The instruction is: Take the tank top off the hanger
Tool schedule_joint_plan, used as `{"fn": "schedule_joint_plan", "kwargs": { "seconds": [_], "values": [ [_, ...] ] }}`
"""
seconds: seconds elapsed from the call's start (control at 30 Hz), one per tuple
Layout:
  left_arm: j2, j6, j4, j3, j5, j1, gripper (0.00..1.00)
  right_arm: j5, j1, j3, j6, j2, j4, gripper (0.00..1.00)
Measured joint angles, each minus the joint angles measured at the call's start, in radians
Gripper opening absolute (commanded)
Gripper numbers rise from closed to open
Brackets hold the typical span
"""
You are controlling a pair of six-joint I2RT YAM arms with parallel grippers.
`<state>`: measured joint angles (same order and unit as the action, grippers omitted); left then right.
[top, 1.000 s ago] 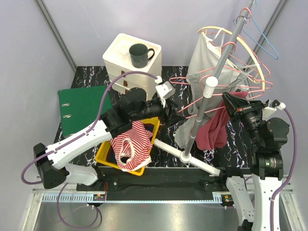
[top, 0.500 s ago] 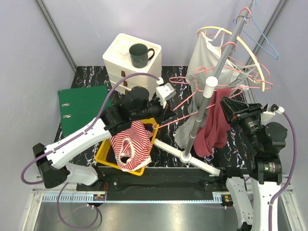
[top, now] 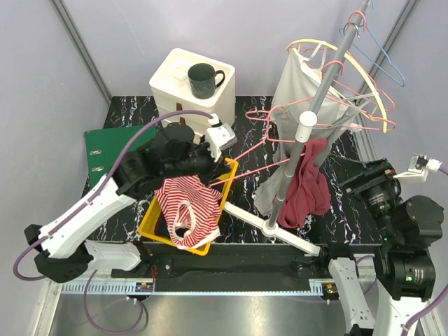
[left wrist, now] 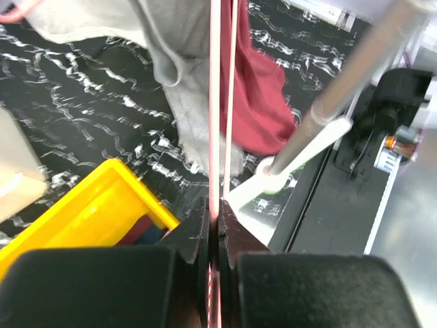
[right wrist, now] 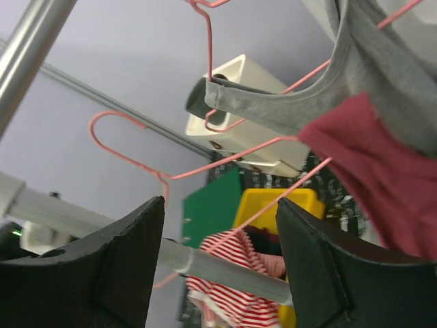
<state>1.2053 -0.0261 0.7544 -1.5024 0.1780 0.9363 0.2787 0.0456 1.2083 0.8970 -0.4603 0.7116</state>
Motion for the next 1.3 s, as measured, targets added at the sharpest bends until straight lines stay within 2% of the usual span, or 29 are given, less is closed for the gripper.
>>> {"fn": "schedule_joint_plan", "kwargs": {
  "seconds": [0.23,0.47,0.7,0.87,1.13,1.3],
  "values": [
    [-0.094,-0.091,0.237,-0.042,-0.053,0.0,0.0,0.035,0.0,0.074,-0.348,-0.005,0.057,0.87],
    [-0.235,-0.102,0.33,-0.034,-0.051,-0.002,0.0,0.089,0.0,0.095,-0.532,-0.021,0.085,0.92],
    [-0.198,-0.129,0.403,-0.083,0.005,-0.002,0.0,0.12,0.0,0.116,-0.618,-0.024,0.117,0.96],
    [-0.181,-0.116,0.434,-0.074,-0.054,-0.003,0.0,0.154,0.0,0.146,-0.661,-0.026,0.127,0.96],
    [-0.365,0.021,0.433,-0.113,-0.256,-0.006,0.0,0.256,0.0,0.191,-0.66,-0.081,0.139,0.96],
    [-0.433,0.034,0.413,-0.247,-0.214,-0.01,0.0,0.162,0.0,0.306,-0.614,-0.129,0.177,0.96]
  ]
}}
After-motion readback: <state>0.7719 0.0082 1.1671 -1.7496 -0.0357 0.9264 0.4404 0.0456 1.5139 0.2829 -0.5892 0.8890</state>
